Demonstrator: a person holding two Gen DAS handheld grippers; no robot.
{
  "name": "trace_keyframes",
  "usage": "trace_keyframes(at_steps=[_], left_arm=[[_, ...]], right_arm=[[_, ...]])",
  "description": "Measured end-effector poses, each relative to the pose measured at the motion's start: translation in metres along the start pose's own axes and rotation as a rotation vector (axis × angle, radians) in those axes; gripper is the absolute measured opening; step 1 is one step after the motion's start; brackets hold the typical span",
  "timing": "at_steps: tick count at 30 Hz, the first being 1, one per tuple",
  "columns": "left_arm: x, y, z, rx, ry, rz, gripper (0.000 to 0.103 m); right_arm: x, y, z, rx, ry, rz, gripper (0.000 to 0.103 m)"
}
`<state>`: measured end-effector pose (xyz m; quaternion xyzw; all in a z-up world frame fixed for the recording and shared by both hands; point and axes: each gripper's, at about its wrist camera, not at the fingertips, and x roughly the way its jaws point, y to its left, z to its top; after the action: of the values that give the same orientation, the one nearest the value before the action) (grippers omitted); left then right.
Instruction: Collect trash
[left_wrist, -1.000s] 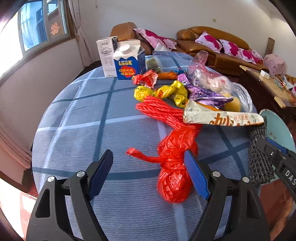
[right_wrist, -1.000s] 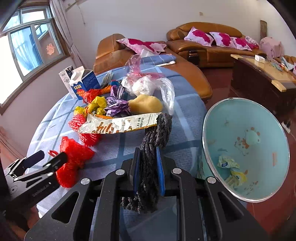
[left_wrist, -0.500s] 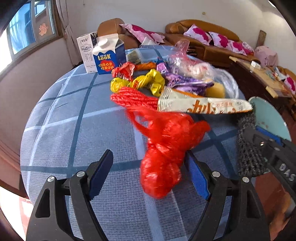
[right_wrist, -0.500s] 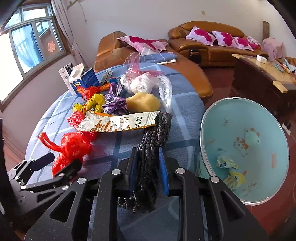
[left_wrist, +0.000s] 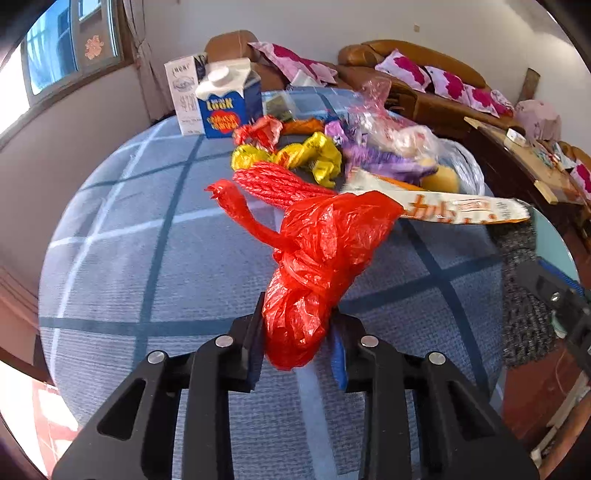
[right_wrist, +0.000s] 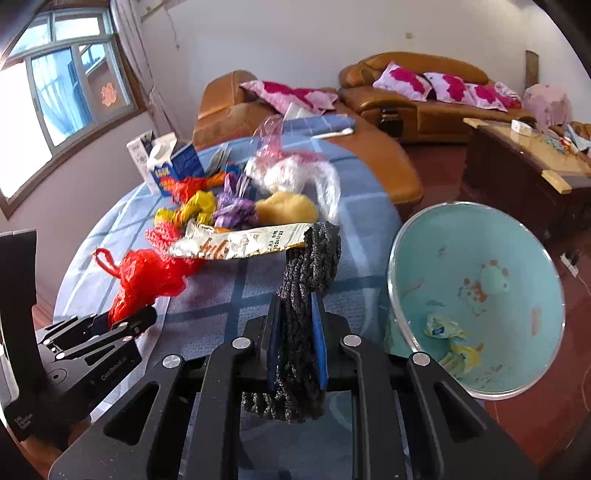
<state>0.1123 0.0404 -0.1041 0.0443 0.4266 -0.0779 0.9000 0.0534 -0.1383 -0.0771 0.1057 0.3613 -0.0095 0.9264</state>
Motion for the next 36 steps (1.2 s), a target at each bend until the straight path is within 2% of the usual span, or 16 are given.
trace_keyframes(at_steps=[6, 9, 13, 20, 25, 28, 36], left_arm=[[-0.012, 0.009, 0.003, -0.026, -0.031, 0.009, 0.023], [-0.020, 0.011, 0.005, -0.025, -0.054, 0.024, 0.023], [-0.031, 0.021, 0.009, -0.040, -0.084, 0.037, 0.023], [-0.056, 0.047, 0.021, -0.079, -0.154, 0.068, 0.022], [-0.058, 0.052, 0.022, -0.091, -0.159, 0.079, 0.022], [-0.061, 0.051, 0.022, -0.093, -0.165, 0.082, 0.022], [-0.064, 0.043, 0.020, -0.085, -0.164, 0.068, 0.022]], right_arm=[[-0.015, -0.007, 0.004, 0.010, -0.061, -0.027, 0.017], [-0.022, 0.010, 0.005, -0.069, -0.099, 0.033, 0.017], [-0.021, 0.029, 0.008, -0.110, -0.081, 0.156, 0.017], [-0.029, 0.030, 0.023, -0.095, -0.162, 0.087, 0.017], [-0.035, 0.043, 0.023, -0.184, -0.184, 0.119, 0.017], [-0.038, 0.038, 0.025, -0.141, -0.187, 0.126, 0.017], [-0.060, 0.022, 0.048, -0.118, -0.284, 0.076, 0.017]])
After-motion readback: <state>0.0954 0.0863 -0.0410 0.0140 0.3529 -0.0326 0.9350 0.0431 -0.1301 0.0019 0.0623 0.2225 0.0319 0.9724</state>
